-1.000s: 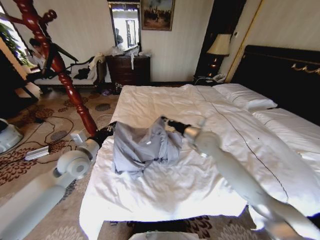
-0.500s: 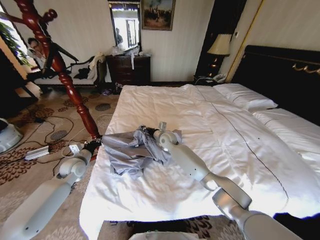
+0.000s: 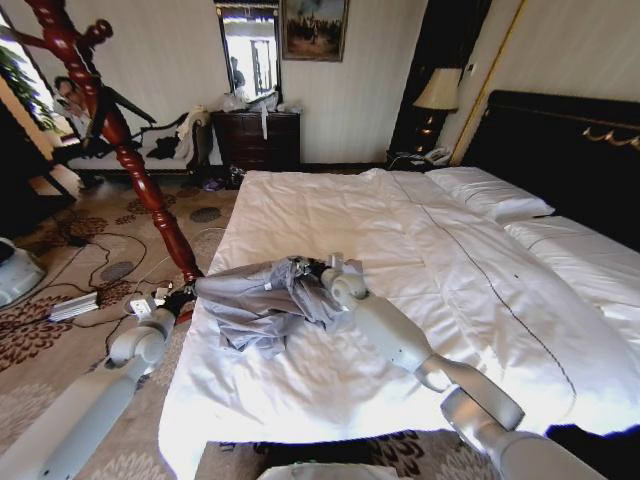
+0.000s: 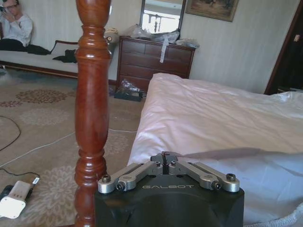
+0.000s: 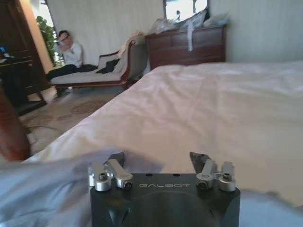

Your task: Pick up the clothes from the bed and hang them on the clothes hanger.

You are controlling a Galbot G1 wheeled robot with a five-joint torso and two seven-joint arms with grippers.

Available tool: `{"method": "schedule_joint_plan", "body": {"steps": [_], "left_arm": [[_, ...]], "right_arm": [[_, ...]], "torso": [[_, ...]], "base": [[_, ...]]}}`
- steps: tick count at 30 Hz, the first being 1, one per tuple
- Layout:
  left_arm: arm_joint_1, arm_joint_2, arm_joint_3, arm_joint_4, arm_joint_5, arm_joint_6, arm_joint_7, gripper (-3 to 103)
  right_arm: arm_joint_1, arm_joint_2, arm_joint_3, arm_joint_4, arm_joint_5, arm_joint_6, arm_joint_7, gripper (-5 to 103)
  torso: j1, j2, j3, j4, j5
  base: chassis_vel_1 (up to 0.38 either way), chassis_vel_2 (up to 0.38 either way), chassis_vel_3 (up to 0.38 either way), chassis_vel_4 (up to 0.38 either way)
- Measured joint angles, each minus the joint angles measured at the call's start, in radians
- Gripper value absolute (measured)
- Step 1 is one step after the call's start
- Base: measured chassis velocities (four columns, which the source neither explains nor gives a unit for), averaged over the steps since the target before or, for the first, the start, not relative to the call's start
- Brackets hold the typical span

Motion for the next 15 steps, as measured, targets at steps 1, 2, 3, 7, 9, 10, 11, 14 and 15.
{"method": "schedule_joint_plan", "body": {"steps": [1, 2, 3, 7, 9, 10, 11, 14, 15], "left_arm": [[0.0, 0.0, 0.0, 0.0, 0.0, 0.0, 0.0, 0], [0.011, -0.001, -0.01, -0.002, 0.0, 0.0, 0.001, 0], [0.022, -0.002, -0.021, -0.002, 0.0, 0.0, 0.002, 0], [0.049, -0.003, -0.044, -0.004, 0.0, 0.0, 0.007, 0], [0.064, -0.005, -0.054, -0.009, 0.0, -0.001, 0.008, 0], [0.069, -0.006, -0.057, -0.012, 0.0, -0.001, 0.008, 0], [0.069, -0.006, -0.057, -0.012, 0.0, -0.001, 0.008, 0], [0.077, -0.009, -0.066, -0.013, 0.0, -0.001, 0.009, 0], [0.078, -0.01, -0.068, -0.011, 0.0, -0.001, 0.009, 0]], "right_arm": [[0.0, 0.0, 0.0, 0.0, 0.0, 0.0, 0.0, 74], [-0.002, -0.003, 0.006, -0.001, -0.007, 0.002, 0.006, 80], [-0.005, -0.004, 0.013, -0.001, -0.006, 0.003, 0.013, 85], [-0.023, -0.012, 0.039, 0.026, 0.049, -0.007, 0.019, 95], [-0.048, -0.032, 0.051, 0.075, 0.105, -0.034, 0.021, 100], [-0.069, -0.047, 0.057, 0.106, 0.122, -0.043, 0.024, 100], [-0.069, -0.047, 0.057, 0.106, 0.122, -0.043, 0.024, 100], [-0.124, -0.068, 0.103, 0.179, 0.204, -0.07, 0.038, 100], [-0.141, -0.077, 0.127, 0.208, 0.265, -0.098, 0.039, 100]], "torso": [[0.0, 0.0, 0.0, 0.0, 0.0], [0.0, 0.0, 0.0, 0.0, 0.0], [0.0, 0.0, 0.0, 0.0, 0.0], [0.0, 0.0, 0.0, 0.0003, 0.0], [0.0, 0.0, 0.0, 0.0004, 0.0], [0.0, 0.0, 0.0, 0.0002, 0.0], [0.0, 0.0, 0.0, 0.0002, 0.0], [0.0, 0.0, 0.0, -0.0003, 0.0001], [0.0, 0.0, 0.0, 0.0, 0.0002]], "base": [[0.0, 0.0, 0.0, 0.0], [0.0, 0.0, 0.0, 0.0], [0.0, 0.0, 0.0, 0.0], [0.0, 0.0, 0.0, 0.0], [0.0, 0.0, 0.0, 0.0], [0.0, 0.0, 0.0, 0.0], [0.0, 0.0, 0.0, 0.0], [0.0, 0.0, 0.0, 0.0], [0.0, 0.0, 0.0, 0.0]]}}
